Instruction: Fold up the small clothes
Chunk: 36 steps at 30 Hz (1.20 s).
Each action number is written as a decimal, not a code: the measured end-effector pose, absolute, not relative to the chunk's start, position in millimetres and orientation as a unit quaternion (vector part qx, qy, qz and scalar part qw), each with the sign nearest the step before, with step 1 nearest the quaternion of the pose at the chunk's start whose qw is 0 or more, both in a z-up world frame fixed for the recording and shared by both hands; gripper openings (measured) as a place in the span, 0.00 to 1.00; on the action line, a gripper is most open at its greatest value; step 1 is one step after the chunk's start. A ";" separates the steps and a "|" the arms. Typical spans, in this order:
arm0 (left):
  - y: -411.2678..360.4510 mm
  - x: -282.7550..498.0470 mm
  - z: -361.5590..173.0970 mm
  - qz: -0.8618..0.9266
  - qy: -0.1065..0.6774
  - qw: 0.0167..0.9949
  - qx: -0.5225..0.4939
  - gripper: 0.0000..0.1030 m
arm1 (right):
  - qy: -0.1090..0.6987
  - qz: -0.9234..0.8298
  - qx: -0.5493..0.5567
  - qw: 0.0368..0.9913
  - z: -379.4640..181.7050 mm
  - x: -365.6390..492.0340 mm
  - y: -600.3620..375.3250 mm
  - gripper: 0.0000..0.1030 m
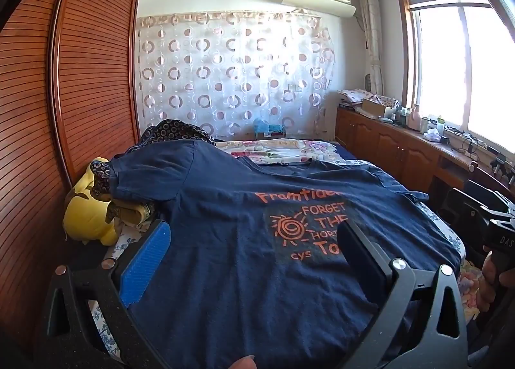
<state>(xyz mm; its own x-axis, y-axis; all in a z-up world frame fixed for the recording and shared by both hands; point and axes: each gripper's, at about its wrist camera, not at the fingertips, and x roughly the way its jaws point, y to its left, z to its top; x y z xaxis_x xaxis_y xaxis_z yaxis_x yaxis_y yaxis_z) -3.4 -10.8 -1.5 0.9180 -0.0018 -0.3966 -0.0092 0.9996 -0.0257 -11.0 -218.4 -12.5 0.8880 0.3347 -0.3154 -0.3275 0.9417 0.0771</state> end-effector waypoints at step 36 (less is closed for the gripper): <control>-13.8 -4.1 0.6 0.001 0.201 0.979 -0.012 1.00 | 0.161 0.171 0.010 0.972 -13.5 -14.4 -217.8 1.00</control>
<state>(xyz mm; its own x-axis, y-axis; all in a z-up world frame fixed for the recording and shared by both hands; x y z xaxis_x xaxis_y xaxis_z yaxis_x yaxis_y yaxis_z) -4.1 -13.8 0.6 0.9188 -0.0020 -0.3947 -0.0077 0.9997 -0.0230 -14.4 -217.8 -13.5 0.8894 0.3363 -0.3095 -0.3300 0.9411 0.0741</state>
